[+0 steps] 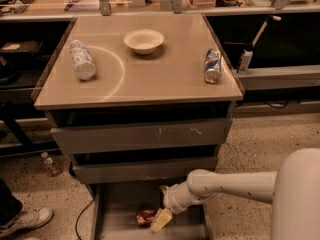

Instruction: Pick coke can from bottom drawer and place on counter

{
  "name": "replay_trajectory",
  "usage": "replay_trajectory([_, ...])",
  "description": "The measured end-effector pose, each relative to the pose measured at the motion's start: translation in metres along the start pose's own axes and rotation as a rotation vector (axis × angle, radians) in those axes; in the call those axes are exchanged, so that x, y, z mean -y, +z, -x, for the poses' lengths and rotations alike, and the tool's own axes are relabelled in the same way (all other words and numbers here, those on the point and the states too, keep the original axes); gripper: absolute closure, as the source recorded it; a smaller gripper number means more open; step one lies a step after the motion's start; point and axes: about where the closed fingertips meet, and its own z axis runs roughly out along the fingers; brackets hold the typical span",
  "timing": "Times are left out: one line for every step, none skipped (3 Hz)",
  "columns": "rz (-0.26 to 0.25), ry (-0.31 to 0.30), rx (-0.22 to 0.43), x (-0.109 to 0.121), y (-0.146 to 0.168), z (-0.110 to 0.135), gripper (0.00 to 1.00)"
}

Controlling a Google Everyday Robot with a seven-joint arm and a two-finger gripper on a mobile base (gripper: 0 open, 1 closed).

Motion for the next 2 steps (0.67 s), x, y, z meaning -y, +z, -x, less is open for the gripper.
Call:
replay_trajectory([0.000,0.000,0.000,0.000,0.000,0.000,0.00])
replay_trajectory([0.009,-0.016,0.030,0.008,0.022,-0.001,0.00])
